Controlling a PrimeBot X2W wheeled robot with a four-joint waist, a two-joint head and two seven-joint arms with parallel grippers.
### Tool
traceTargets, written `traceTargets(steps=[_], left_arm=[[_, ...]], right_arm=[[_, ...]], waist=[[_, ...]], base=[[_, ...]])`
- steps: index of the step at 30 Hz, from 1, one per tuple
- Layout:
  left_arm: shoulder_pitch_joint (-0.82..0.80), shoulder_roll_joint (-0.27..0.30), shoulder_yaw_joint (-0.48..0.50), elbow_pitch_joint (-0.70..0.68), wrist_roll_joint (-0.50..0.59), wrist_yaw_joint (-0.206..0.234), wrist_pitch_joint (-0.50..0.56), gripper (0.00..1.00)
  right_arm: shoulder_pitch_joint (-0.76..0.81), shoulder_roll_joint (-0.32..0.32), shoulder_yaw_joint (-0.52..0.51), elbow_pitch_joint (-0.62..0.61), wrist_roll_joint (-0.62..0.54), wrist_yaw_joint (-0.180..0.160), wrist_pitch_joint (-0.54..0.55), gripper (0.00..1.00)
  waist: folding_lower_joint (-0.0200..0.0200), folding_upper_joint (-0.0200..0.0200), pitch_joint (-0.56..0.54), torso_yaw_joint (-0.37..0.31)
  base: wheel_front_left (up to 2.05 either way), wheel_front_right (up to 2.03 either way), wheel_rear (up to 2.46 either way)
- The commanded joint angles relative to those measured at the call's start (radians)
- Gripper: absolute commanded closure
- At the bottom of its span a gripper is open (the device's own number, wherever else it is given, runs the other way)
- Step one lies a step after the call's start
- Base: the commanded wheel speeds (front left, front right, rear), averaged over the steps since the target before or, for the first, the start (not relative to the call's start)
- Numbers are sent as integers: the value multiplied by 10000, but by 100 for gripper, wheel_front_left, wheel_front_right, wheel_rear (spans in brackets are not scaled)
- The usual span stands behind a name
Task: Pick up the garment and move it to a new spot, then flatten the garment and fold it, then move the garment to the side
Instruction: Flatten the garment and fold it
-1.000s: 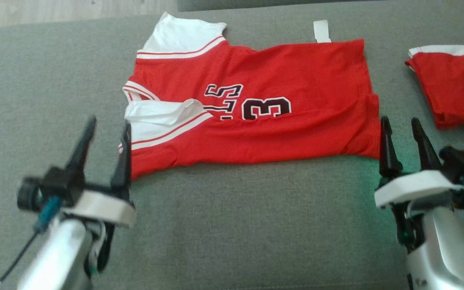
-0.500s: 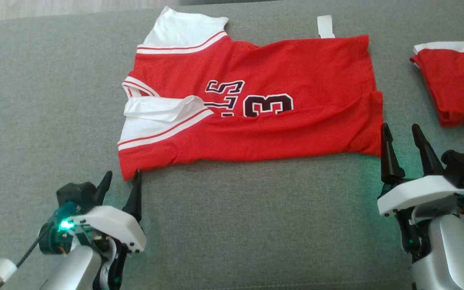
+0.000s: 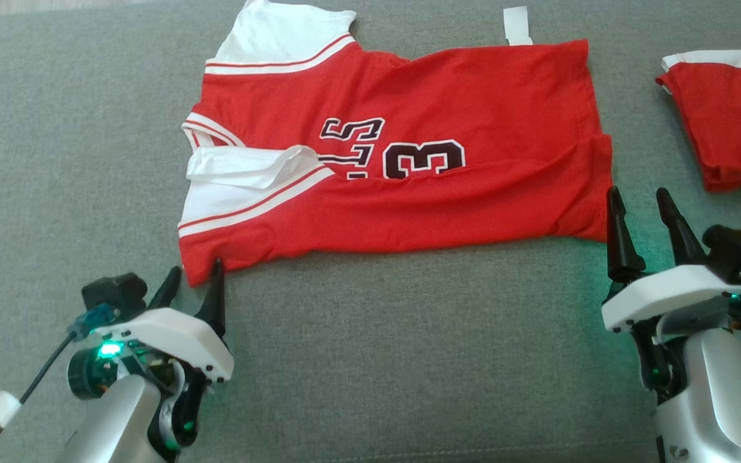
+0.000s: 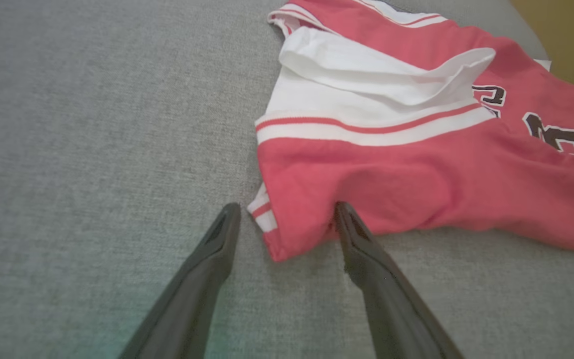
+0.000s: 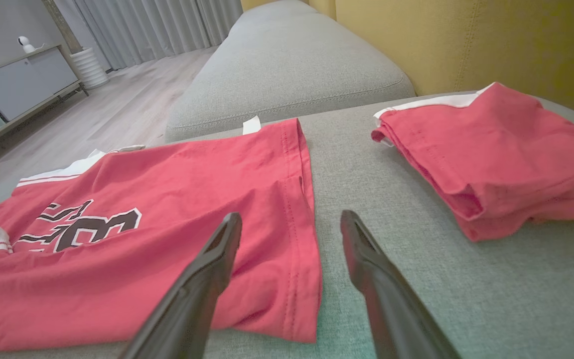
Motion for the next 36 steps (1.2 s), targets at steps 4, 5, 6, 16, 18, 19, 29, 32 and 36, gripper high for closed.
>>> traceTargets(steps=[4, 5, 6, 16, 18, 19, 29, 32, 36], left_arm=[[-531, 114, 279, -70, -84, -72, 146, 100], [-539, 102, 267, -66, -89, -87, 134, 100], [-554, 92, 259, -81, -74, -103, 79, 100], [-682, 120, 299, -412, 165, -127, -591, 100], [-695, 145, 312, -529, 214, -121, -712, 100], [-699, 162, 323, -590, 240, -105, -769, 100], [-381, 732, 576, -1756, 477, 141, -1106, 100], [303, 1252, 490, -2978, 624, 361, -742, 100], [1379, 1757, 352, -4316, 637, 728, -156, 100]], right_arm=[[-434, -35, 258, 92, -62, 37, 145, 0], [-458, -35, 223, 215, -103, 37, 233, 0], [-492, -35, 171, 353, -178, 37, 304, 0], [-986, -35, 201, 1694, -194, 37, 983, 20], [-1095, -35, 262, 1928, -56, 37, 1029, 77], [-1139, -35, 286, 2031, 34, 37, 1039, 100], [-928, -35, 188, 1605, 697, 37, 544, 100], [-99, -35, 63, 662, 691, 37, 1003, 100], [1003, -35, -125, -387, 542, 37, 1716, 100]], waist=[[0, 0, 38, 10], [0, 0, 41, 17], [0, 0, 47, 30], [0, 0, 47, 230], [0, 0, 24, 269], [0, 0, 6, 283], [0, 0, -533, 276], [0, 0, -757, 251], [0, 0, -867, 236]], base=[[0, 0, 0], [0, 0, 0], [0, 0, 0], [0, 0, 0], [0, 0, 0], [0, 0, 0], [0, 0, 0], [0, 0, 0], [0, 0, 0]])
